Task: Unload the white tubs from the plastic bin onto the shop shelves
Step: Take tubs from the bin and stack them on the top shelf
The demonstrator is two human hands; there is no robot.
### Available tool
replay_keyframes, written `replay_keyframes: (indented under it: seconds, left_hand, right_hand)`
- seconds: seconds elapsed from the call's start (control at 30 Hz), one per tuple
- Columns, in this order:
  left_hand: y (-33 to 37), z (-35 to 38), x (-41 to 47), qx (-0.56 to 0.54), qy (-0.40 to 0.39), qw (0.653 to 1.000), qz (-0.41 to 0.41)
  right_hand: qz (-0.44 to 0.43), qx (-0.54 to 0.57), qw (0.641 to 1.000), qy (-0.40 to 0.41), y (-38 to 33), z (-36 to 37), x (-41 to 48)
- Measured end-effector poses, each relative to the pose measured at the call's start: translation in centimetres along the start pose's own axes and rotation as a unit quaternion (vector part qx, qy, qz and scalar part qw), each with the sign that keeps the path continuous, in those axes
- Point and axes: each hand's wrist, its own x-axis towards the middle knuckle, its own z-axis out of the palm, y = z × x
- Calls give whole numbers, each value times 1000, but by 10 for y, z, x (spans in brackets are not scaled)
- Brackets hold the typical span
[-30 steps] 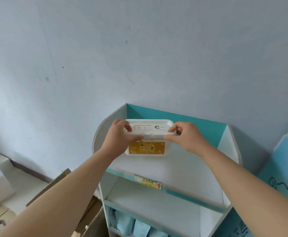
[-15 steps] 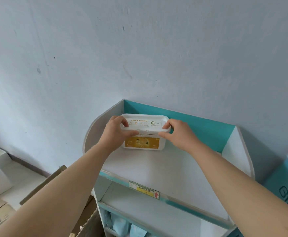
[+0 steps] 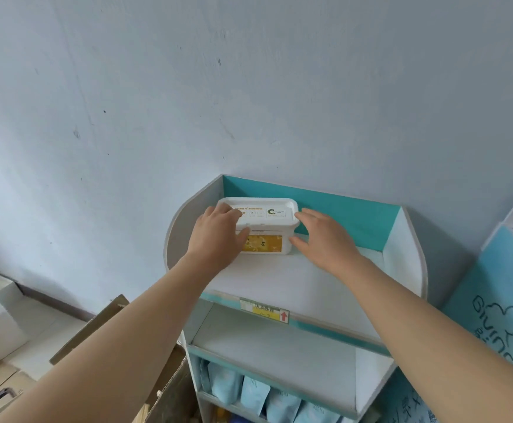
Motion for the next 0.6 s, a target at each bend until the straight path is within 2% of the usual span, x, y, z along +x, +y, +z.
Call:
replay_keyframes:
  seconds: [0.2,0.47,0.6]
  left_hand:
    - [38,-9,-47,33,-30,995,86]
    - [110,5,-124,-52,-42,978,198]
    - [164,22,-160,-83,-72,959,260]
  right_hand:
    - [3,-56,998,1,-7,-26,-69]
    - [64,-70,996,6,28,-42,-192]
    - [132,-78,988,21,58,-50,-266]
